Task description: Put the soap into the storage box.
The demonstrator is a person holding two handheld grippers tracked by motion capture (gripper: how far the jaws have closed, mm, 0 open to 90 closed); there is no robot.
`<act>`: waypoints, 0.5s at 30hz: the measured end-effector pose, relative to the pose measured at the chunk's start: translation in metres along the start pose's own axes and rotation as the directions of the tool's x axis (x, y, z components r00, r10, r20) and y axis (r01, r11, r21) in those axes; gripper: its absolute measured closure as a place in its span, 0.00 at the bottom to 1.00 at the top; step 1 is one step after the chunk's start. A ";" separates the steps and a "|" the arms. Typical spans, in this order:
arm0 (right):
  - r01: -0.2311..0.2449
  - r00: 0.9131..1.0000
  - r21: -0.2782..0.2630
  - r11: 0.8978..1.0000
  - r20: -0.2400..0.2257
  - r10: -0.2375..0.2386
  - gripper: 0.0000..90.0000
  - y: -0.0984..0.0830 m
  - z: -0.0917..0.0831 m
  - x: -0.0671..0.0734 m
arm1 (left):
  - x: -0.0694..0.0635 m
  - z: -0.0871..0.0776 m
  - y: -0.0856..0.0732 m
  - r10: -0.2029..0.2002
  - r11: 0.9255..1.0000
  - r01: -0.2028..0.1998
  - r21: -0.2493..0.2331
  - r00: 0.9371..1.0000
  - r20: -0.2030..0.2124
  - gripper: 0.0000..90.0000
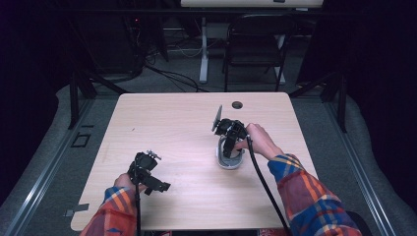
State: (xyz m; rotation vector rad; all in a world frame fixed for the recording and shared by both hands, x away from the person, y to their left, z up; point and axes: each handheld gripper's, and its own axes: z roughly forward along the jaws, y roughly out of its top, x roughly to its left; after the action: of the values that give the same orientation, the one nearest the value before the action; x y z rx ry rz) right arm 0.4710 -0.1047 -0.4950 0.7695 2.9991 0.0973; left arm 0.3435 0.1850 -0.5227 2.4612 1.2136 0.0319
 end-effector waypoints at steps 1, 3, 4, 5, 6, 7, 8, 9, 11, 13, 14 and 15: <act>-0.005 1.000 -0.004 1.000 -0.003 0.005 0.26 0.000 0.001 0.000 | 0.000 0.000 0.000 0.000 1.000 0.000 0.000 1.000 0.000 0.00; -0.018 1.000 -0.012 1.000 -0.007 0.018 0.26 -0.001 0.004 0.001 | 0.000 0.000 0.000 -0.001 1.000 0.001 0.000 1.000 0.000 0.00; -0.018 1.000 -0.012 1.000 -0.007 0.018 0.26 -0.001 0.004 0.001 | 0.000 0.000 0.000 -0.001 1.000 0.001 0.000 1.000 0.000 0.00; -0.009 1.000 -0.005 1.000 -0.008 0.009 0.26 -0.002 0.005 0.000 | 0.000 0.000 0.000 0.000 1.000 0.000 0.001 1.000 0.000 0.00; -0.009 1.000 -0.005 1.000 -0.008 0.009 0.26 -0.002 0.005 0.000 | 0.000 0.000 0.000 0.001 1.000 -0.001 0.001 1.000 0.000 0.00; -0.013 1.000 -0.005 1.000 -0.013 0.013 0.26 -0.002 0.007 0.000 | 0.000 0.000 0.000 0.000 1.000 0.000 0.001 1.000 0.000 0.00; -0.015 1.000 -0.004 1.000 -0.012 0.015 0.26 -0.002 0.007 0.000 | 0.000 0.000 0.000 0.000 1.000 0.000 0.001 1.000 0.000 0.00; -0.016 1.000 -0.004 1.000 -0.012 0.016 0.26 -0.002 0.008 0.000 | 0.000 0.000 0.000 0.000 1.000 0.000 0.001 1.000 0.000 0.00; -0.017 1.000 -0.009 1.000 -0.014 0.017 0.26 -0.002 0.009 -0.001 | 0.000 0.000 0.000 0.000 1.000 0.000 0.001 1.000 0.000 0.00; -0.014 1.000 0.000 1.000 -0.014 0.014 0.26 -0.003 0.009 -0.001 | 0.000 0.000 0.000 0.000 1.000 0.000 0.001 1.000 0.000 0.00; -0.011 1.000 -0.003 1.000 -0.014 0.011 0.26 -0.003 0.010 -0.001 | 0.000 0.000 0.000 0.000 1.000 0.000 0.000 1.000 0.000 0.00; -0.012 1.000 -0.004 1.000 -0.015 0.012 0.26 -0.004 0.010 -0.001 | 0.000 0.000 0.000 0.001 1.000 -0.001 0.001 1.000 0.000 0.00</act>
State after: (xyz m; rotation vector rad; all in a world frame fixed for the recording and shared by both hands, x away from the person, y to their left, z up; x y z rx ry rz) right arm 0.4709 -0.1080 -0.5054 0.7900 3.0075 0.1105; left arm 0.3435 0.1850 -0.5227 2.4623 1.2130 0.0314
